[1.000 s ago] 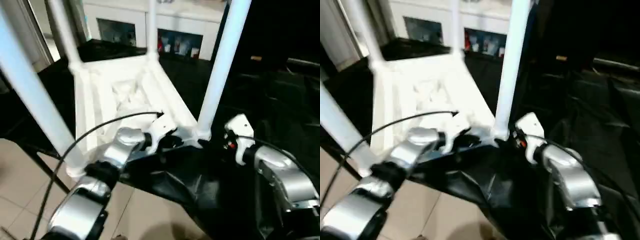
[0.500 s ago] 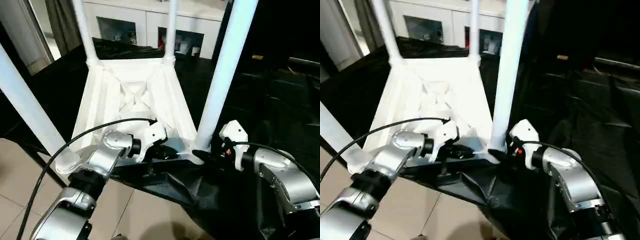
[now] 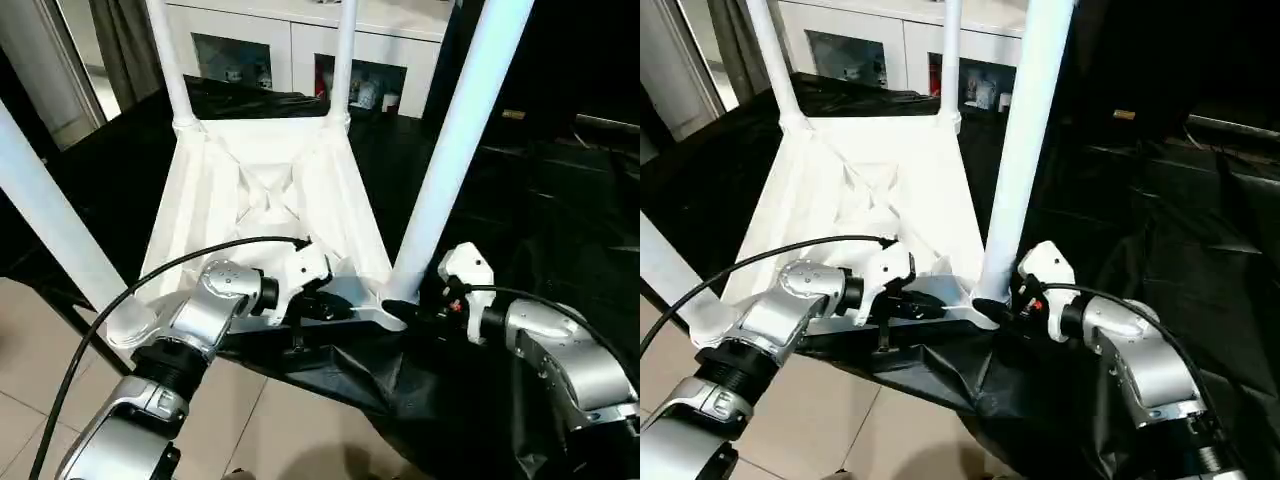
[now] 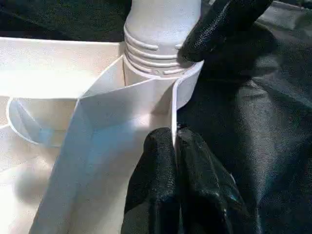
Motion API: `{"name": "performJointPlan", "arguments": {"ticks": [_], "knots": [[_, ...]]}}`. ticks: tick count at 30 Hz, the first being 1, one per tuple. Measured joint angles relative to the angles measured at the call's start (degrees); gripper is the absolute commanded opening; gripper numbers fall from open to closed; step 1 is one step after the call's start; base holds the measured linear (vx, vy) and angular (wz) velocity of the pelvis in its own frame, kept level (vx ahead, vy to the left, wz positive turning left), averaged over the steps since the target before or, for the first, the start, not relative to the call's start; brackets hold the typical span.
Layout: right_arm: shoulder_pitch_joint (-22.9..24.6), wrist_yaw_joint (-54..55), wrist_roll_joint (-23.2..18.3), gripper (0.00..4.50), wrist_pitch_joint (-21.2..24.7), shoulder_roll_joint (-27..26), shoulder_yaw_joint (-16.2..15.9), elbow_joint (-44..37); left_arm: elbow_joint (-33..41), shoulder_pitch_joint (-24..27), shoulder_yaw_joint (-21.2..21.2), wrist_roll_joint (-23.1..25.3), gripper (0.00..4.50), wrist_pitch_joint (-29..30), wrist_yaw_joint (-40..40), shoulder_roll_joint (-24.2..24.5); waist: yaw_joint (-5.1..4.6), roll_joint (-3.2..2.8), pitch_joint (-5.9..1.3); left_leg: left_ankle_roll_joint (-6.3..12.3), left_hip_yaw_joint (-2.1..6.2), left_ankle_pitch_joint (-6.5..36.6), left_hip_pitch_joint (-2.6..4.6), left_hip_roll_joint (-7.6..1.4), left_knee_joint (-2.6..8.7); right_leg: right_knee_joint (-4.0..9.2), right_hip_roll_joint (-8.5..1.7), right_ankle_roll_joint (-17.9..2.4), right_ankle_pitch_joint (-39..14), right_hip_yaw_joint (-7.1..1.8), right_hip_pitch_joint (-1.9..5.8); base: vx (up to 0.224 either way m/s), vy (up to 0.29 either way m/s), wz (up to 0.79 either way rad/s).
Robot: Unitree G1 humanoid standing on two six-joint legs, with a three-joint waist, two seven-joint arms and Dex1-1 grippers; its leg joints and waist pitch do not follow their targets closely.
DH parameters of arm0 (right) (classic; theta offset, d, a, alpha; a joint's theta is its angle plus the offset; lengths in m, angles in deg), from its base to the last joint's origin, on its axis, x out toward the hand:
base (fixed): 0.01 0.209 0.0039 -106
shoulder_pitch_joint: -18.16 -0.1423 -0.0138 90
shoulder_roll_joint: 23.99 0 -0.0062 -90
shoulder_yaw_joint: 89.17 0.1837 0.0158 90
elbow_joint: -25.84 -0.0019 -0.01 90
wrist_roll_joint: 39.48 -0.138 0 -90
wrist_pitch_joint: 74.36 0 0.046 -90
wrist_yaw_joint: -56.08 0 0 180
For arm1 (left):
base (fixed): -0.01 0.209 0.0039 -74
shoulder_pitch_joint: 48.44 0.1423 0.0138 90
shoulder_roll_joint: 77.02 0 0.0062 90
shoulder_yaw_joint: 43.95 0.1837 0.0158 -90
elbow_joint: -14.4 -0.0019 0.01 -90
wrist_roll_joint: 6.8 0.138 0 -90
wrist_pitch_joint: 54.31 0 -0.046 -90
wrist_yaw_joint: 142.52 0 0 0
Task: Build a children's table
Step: Rotate leg to tighten
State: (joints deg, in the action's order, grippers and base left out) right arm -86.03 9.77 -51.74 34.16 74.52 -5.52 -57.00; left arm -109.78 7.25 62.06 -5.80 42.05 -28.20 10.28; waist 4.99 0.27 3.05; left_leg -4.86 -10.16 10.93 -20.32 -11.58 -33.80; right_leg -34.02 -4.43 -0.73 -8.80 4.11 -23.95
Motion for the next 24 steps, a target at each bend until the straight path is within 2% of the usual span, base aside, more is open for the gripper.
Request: {"name": "performJointPlan", "arguments": {"ticks": [6,11,18,20,24], "knots": [[-4.5,18.4,2.7,2.65,-0.4,-10.1,4.5,8.1,-7.7,-4.9,-0.6,3.1,0.00,0.3,14.2,-6.4,-1.73,0.15,0.09,-0.02,0.02,0.0,0.01,0.02,-0.09,-0.01,0.01,0.0,0.1,0.00,0.06,0.000,0.000,0.00],[-7.1,32.0,6.4,2.65,-1.6,-16.9,6.2,11.6,-14.9,-9.0,-1.5,3.9,0.00,0.7,24.1,-11.9,-2.07,0.15,0.08,-0.02,0.07,0.0,-0.02,0.04,-0.09,0.02,0.01,0.0,0.1,0.00,0.11,0.000,0.000,0.00],[-8.8,35.9,8.9,2.65,-3.4,-18.7,6.4,14.1,-18.2,-10.8,-2.1,4.2,0.00,-0.5,26.5,-13.3,-2.01,0.08,0.04,-0.01,0.08,0.0,-0.05,0.04,0.02,0.04,0.02,0.0,0.1,0.01,0.08,0.000,0.000,0.00],[-9.0,36.0,8.8,3.21,-3.9,-19.2,7.0,14.6,-18.9,-11.1,-2.1,4.3,0.00,-1.1,26.6,-13.3,-2.03,0.08,0.04,-0.01,0.08,0.0,-0.04,0.04,0.02,0.03,0.02,-0.1,0.1,0.01,0.07,0.000,0.000,0.00],[-8.9,34.3,7.8,3.55,-4.1,-19.1,7.2,14.5,-19.6,-11.1,-2.1,4.3,0.00,-2.4,26.4,-13.0,-2.11,0.07,0.04,-0.01,0.07,0.0,0.01,0.04,0.03,0.02,0.02,-0.1,0.1,0.00,0.08,0.000,0.000,0.00]]}}
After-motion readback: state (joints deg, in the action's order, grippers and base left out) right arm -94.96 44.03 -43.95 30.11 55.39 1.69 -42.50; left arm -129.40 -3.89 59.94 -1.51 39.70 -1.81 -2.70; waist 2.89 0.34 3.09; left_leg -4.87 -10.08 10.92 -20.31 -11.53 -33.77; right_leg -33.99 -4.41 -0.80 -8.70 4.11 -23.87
